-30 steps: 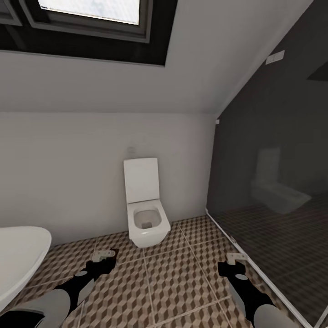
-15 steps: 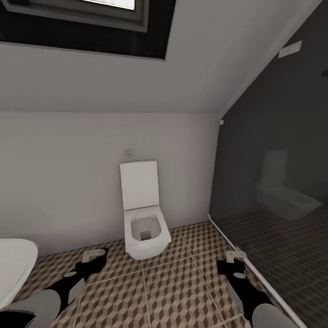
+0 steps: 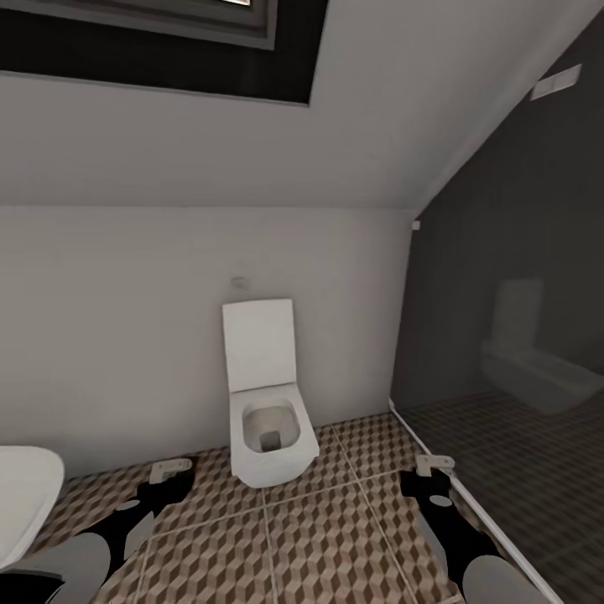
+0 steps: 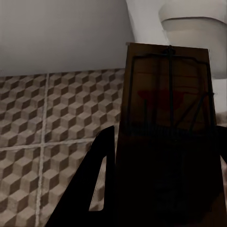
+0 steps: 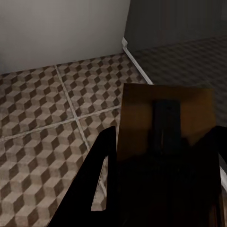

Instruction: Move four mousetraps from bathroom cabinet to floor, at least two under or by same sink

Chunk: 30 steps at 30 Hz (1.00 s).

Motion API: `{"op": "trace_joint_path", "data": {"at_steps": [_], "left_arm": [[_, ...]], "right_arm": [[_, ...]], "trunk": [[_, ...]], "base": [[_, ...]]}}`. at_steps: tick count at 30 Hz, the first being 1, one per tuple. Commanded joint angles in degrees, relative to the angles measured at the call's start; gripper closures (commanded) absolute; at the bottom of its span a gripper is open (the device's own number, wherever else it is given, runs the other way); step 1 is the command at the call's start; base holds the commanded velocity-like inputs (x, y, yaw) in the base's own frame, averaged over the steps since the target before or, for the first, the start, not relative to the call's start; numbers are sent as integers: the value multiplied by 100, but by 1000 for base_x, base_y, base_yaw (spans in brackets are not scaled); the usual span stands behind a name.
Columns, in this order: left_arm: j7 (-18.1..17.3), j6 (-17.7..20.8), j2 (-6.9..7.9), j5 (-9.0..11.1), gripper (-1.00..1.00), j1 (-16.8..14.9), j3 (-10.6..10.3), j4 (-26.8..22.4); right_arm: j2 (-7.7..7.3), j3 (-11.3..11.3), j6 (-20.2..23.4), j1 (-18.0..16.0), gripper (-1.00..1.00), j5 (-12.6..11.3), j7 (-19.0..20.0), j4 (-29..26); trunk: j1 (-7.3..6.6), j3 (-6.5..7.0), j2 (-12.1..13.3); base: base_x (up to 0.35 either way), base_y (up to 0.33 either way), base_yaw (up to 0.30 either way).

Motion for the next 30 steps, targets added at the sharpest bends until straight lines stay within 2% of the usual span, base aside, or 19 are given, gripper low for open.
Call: {"op": "trace_joint_path", "data": {"at_steps": [1,26,30], "left_arm": [[-2,-21,0,48,100,-6,-47,9],[5,-29,-48,33,100,-6,-54,9],[8,-27,-66,42,100,-6,-49,9]], "right_arm": [[2,-31,-11,-4,100,51,5,-1],[-26,-36,-6,-3,100,42,13,-9],[-32,-36,-6,-3,100,42,17,-9]], "trunk": [[0,-6,-3],[0,-6,-3],[0,-6,-3]], "base": [[6,0,210],[1,0,266],[7,-2,151]]}}
